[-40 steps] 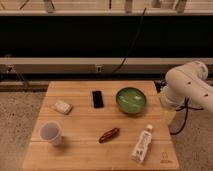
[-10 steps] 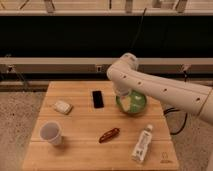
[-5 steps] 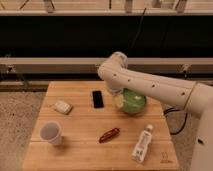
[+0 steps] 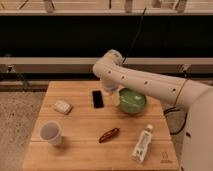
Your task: Place the eraser on the white sponge
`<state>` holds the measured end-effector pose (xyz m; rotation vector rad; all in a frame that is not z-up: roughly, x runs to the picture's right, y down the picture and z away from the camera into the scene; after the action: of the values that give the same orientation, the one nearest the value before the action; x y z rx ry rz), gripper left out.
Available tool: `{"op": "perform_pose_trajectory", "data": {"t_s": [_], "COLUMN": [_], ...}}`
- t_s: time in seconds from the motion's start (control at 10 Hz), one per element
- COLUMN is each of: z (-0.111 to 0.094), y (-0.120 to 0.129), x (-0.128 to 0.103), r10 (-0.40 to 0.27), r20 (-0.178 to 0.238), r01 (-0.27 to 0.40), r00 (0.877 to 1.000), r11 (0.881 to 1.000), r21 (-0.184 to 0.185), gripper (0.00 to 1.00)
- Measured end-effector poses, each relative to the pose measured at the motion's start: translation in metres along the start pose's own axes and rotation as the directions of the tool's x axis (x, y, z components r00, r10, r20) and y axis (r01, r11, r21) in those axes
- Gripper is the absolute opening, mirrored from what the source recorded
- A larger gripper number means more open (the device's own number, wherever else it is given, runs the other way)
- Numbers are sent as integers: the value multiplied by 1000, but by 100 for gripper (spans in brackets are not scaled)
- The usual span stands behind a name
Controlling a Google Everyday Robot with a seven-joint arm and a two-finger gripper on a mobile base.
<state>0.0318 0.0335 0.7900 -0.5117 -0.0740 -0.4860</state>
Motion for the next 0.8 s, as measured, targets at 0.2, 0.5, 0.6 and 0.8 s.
{"op": "perform_pose_trajectory", "data": {"t_s": [0.2,0.5,0.6,0.8], "z": [4,8,9,14], "y": [-8,-16,-20,-26], "x": [-5,-6,-8,-11], "r10": [-17,-35,-41,-51], "r20": [12,32,37,46], "r01": [17,35,41,51], "r00": [1000,999,998,998], "r11": [1000,999,999,999], "r21": [-5,-12,-13,-18], "gripper": [80,80,80,80]}}
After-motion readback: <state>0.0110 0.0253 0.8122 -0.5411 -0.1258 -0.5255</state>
